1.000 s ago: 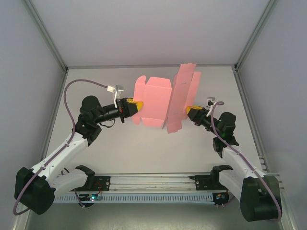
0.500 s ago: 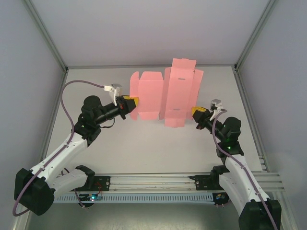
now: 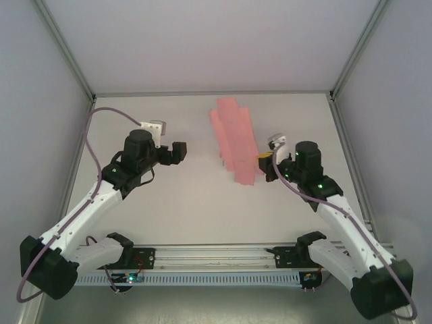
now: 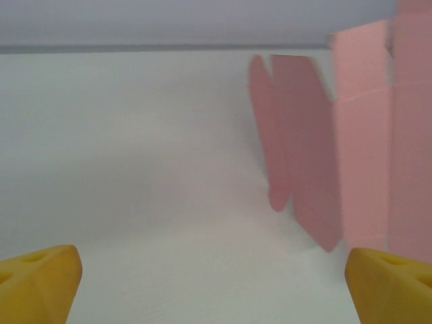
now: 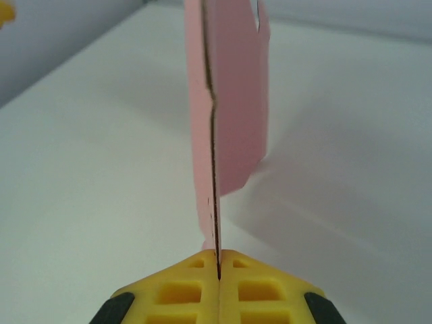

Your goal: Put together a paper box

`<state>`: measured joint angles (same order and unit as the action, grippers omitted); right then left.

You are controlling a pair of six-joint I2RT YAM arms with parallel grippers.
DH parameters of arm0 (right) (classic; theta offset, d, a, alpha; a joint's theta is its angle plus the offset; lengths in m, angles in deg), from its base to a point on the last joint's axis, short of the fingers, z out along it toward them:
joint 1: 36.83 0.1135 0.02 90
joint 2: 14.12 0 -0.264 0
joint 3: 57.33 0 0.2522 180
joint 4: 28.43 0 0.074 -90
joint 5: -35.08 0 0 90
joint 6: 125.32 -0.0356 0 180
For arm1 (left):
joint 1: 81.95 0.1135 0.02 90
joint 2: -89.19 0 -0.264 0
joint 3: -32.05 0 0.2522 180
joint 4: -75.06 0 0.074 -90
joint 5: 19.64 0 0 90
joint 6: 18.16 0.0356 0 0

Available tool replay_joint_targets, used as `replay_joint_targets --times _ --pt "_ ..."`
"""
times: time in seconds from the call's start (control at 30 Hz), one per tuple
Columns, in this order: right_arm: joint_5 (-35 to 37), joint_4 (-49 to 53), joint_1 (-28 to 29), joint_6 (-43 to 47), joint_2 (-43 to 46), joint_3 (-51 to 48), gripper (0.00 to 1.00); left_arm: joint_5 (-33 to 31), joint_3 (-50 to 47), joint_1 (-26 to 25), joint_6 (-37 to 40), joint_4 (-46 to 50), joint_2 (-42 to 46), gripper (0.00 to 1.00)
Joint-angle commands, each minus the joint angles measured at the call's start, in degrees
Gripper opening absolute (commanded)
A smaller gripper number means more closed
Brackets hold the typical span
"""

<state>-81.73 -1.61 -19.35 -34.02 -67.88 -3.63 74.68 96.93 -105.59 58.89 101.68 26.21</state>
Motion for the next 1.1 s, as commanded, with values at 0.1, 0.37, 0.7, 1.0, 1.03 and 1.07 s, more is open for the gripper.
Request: replay_joint_targets --times 0.1,0.37,0.7,1.0,1.03,1.07 --pt "-1.88 21.04 6.34 20.07 -10.50 13.59 0.00 22.94 8.09 0.82 19.94 -4.85 -10.29 1.00" --pt "1.95 37.48 6.47 34.32 -17.66 31.68 0.00 33.23 17.12 2.34 33.19 5.28 -11.29 1.00" --pt "5.93 50.57 6.71 39.39 -18.14 43.36 0.00 26.67 14.62 3.31 35.66 8.48 -0.50 1.00" --pt "6.09 51.30 6.73 39.92 -19.01 44.50 0.00 20.73 12.83 3.69 35.00 9.42 2.34 1.00" --pt "5.67 51.07 6.73 39.91 -19.05 44.52 0.00 23.90 13.21 3.71 35.55 9.70 1.50 1.00" --pt "5.09 51.33 6.82 40.37 -19.35 44.54 0.00 26.60 13.63 3.69 36.24 10.02 0.55 1.00"
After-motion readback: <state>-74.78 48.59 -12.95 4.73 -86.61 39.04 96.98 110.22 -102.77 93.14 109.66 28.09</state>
